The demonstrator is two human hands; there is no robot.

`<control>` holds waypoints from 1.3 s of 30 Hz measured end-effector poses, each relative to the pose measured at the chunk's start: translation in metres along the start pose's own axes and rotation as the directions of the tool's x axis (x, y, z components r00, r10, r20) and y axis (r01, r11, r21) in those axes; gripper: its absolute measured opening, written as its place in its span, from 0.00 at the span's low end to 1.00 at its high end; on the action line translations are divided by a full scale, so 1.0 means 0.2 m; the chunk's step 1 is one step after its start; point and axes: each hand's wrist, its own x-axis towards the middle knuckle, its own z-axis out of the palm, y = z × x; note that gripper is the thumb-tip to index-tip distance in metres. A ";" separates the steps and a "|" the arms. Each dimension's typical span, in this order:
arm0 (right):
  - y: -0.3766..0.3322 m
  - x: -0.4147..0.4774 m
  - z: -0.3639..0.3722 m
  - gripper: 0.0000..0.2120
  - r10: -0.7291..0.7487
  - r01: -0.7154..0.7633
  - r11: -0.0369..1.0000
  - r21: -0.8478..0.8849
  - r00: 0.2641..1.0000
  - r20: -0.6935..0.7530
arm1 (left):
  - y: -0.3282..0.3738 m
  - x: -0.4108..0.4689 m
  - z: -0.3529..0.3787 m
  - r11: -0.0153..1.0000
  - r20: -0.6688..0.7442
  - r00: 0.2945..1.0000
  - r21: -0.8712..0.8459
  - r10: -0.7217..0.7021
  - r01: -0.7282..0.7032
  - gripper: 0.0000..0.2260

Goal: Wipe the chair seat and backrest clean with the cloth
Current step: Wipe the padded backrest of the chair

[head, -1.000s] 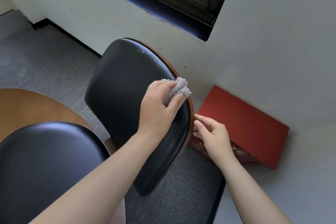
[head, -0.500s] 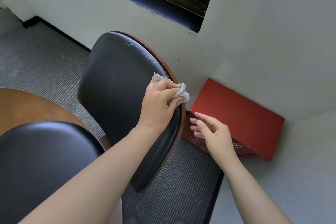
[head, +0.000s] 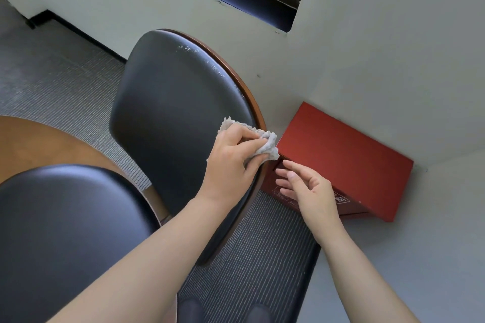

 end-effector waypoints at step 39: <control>0.16 -0.14 0.22 0.12 0.060 -0.054 0.985 0.162 0.998 -0.032 | -0.15 -0.80 0.19 0.857 -0.070 0.864 -0.192 -0.498 0.478 0.05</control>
